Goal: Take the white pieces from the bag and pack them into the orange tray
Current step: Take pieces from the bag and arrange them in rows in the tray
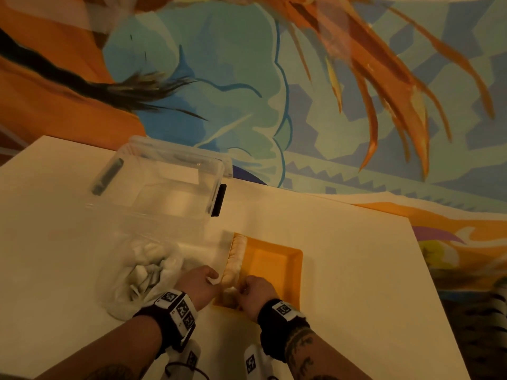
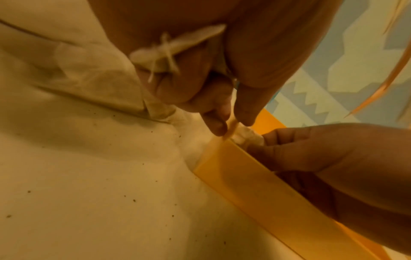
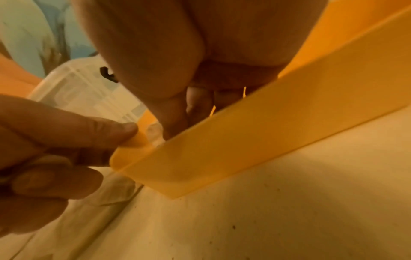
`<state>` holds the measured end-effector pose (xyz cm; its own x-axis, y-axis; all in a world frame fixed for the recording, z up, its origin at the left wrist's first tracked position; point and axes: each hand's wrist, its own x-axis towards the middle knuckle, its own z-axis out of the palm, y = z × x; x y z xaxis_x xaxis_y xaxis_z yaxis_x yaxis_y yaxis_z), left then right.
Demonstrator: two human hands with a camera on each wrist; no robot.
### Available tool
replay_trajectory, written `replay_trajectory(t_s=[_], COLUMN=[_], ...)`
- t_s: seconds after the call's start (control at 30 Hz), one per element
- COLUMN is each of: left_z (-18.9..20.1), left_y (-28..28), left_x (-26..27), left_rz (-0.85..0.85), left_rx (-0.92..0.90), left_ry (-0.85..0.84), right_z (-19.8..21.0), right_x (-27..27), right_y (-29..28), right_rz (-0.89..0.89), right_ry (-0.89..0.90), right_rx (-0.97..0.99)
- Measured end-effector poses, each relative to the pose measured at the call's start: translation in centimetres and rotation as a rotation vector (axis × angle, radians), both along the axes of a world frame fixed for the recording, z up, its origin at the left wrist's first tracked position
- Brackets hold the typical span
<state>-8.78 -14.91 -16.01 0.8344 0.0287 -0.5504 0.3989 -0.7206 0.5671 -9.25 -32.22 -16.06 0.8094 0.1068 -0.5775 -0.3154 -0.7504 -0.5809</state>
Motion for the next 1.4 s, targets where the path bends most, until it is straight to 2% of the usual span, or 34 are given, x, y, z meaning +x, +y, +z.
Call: replay_trajectory(t_s=[0.17,0.37,0.57,0.7,0.9,1.1,1.23,1.3,1.4], left_z=[-0.3,-0.4,-0.4,-0.5,-0.3,0.5,2.2,2.7,3.2], left_y=[0.1,0.6,0.8,0.7,0.7,0.7,0.1,-0.6,-2.0], left_x=[-0.5,-0.2,0.0,0.1,0.1,0.3,1.4,2.1,2.9], left_rz=[-0.035,-0.050,-0.049,-0.052,-0.059,-0.062,0.183,0.261,0.372], left_rx=[-0.001,-0.019,-0.028,-0.022,-0.008,-0.008,-0.235,-0.306,-0.432], left_ry=[-0.023,-0.014,-0.002,0.007,-0.001,0.023,-0.026,-0.018,-0.013], right_z=[-1.2,-1.8,-2.5,-2.8,-3.2,-2.0,0.3,1.8,3.8], right_x=[0.7,0.6,0.9,1.4,1.8,1.6,1.4,1.0,0.2], right_y=[1.4,0.3,1.0,2.1,2.6,1.7,0.5,0.2,0.6], right_rz=[-0.006,-0.089,-0.005,-0.036,-0.039,-0.046,-0.040,-0.051,-0.059], right_ry=[0.022,0.014,0.186,0.224,0.176,0.194,0.031,-0.063,-0.100], right_rx=[-0.070,-0.133,-0.299,-0.304,-0.325,-0.305,-0.212,-0.032,0.234])
